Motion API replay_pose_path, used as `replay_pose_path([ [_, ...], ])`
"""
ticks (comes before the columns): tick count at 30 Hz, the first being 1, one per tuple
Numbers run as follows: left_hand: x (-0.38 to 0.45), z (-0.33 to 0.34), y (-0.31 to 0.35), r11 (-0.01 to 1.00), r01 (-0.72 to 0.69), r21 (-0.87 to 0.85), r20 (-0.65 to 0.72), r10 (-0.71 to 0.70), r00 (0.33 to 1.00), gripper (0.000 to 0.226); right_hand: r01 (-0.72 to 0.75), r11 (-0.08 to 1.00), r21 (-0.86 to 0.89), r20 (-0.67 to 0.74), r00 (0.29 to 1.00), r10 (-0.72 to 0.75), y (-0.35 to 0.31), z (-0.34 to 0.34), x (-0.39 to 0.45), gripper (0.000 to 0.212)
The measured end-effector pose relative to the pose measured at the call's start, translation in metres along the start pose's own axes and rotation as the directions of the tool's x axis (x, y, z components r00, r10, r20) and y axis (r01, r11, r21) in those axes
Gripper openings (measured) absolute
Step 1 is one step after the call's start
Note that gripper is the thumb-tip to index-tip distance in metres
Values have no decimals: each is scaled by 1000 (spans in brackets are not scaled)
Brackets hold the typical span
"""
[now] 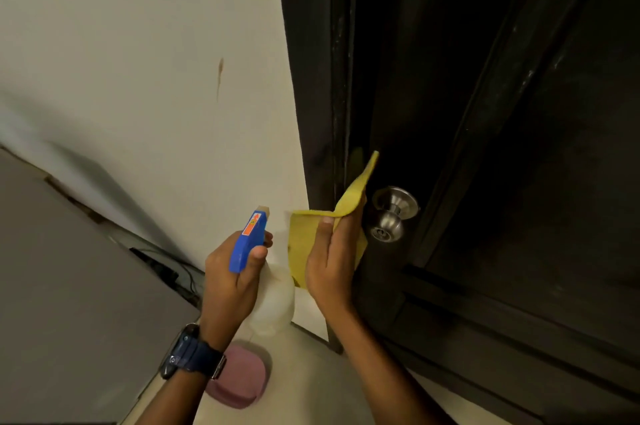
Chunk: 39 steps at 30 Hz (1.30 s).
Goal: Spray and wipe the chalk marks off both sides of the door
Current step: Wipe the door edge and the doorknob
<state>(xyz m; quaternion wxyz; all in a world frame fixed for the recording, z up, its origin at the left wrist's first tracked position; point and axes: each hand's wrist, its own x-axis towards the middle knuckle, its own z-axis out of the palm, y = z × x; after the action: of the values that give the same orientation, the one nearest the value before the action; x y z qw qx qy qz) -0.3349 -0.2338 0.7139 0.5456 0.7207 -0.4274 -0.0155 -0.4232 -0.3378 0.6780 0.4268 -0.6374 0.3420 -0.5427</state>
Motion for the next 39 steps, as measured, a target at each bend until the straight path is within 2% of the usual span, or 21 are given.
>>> replay_pose_path([
  [2,-3,-2,1,1000,17,2,-16,-17,1000,72,-21,999,-44,5,1000,22,15,1,-3,58],
  [4,-8,-3,1,1000,28,5,-26,-27,999,71,-143,989,-42,20,989,144,42,-1,-16,58],
  [8,-20,-1,1,998,57,16,-45,-56,997,68,-418,908,19,88,906,415,77,-11,-36,59],
  [11,-26,1,-2,998,62,9,-51,-61,997,55,-536,844,16,128,838,530,54,-14,-20,59],
  [13,-28,2,-6,996,86,-5,-50,-86,995,49,-439,897,56,144,892,428,14,-16,0,61],
  [15,-30,5,-9,995,104,1,-45,-103,994,48,-237,966,100,97,969,228,-28,-14,18,58],
  [18,-32,9,-5,995,99,14,-25,-99,995,49,-40,994,101,28,999,38,-36,-10,26,53],
  [20,-32,10,-2,997,80,11,-19,-80,997,56,-94,994,50,81,993,90,4,-12,11,57],
  [23,-31,12,2,998,59,-4,-24,-59,998,66,-295,953,-74,193,933,304,66,-25,-23,58],
  [25,-30,13,5,998,59,-3,-19,-59,998,68,-447,887,-119,293,837,461,81,-43,-37,54],
  [27,-32,17,7,999,46,1,4,-46,999,63,-616,778,-125,358,703,614,97,-66,-46,52],
  [30,-38,27,11,1000,-1,-16,78,2,997,59,-811,582,-60,301,541,785,87,-108,-53,51],
  [31,-41,32,13,1000,-5,-27,112,8,994,65,-852,524,3,316,498,808,78,-126,-55,42],
  [32,-44,38,13,999,-6,-34,150,11,989,72,-882,463,81,394,455,798,68,-144,-56,33],
  [33,-47,45,15,999,-5,-40,188,13,982,74,-908,380,179,508,416,754,61,-161,-57,34],
  [34,-49,52,17,998,-7,-54,219,19,975,70,-910,305,281,562,413,716,57,-179,-59,43],
  [35,-51,59,19,998,-15,-66,236,30,971,59,-898,183,400,614,411,674,53,-193,-59,60],
  [36,-53,65,22,997,-29,-72,241,45,969,44,-886,67,459,615,371,696,44,-203,-56,75],
  [37,-53,71,27,996,-41,-74,242,58,969,35,-874,26,486,591,351,727,46,-214,-57,80],
  [39,-51,81,37,996,-39,-79,254,58,965,30,-837,13,548,542,367,756,35,-222,-47,66],
])
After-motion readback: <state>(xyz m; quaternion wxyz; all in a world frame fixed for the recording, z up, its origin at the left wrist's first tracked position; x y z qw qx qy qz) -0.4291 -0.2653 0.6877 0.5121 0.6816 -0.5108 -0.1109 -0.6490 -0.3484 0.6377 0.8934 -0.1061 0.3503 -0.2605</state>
